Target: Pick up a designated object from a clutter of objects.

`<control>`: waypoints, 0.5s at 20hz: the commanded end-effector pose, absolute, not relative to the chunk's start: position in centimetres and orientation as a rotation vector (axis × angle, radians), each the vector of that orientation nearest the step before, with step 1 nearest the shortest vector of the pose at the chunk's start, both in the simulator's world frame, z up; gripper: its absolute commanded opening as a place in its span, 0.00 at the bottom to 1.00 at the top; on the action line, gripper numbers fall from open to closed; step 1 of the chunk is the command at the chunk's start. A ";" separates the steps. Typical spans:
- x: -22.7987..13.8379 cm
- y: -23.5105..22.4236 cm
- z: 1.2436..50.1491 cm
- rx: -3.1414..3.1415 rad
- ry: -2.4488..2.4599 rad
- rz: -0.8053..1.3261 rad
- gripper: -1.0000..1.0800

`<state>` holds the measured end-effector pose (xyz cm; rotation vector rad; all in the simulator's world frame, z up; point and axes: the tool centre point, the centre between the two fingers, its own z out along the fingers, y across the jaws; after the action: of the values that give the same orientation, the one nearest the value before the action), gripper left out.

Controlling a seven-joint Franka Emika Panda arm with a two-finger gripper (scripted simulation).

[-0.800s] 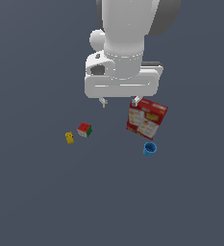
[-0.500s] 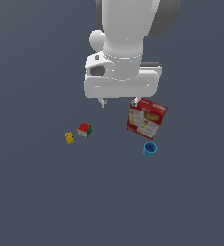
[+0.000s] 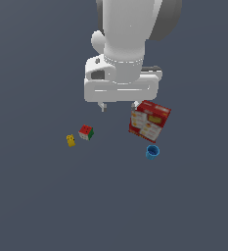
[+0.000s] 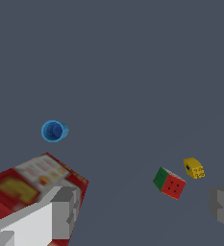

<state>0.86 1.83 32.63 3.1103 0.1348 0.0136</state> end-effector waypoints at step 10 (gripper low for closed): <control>1.5 -1.8 29.0 3.115 0.198 0.008 0.96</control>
<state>1.42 -0.99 29.73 3.1140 0.1858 0.0100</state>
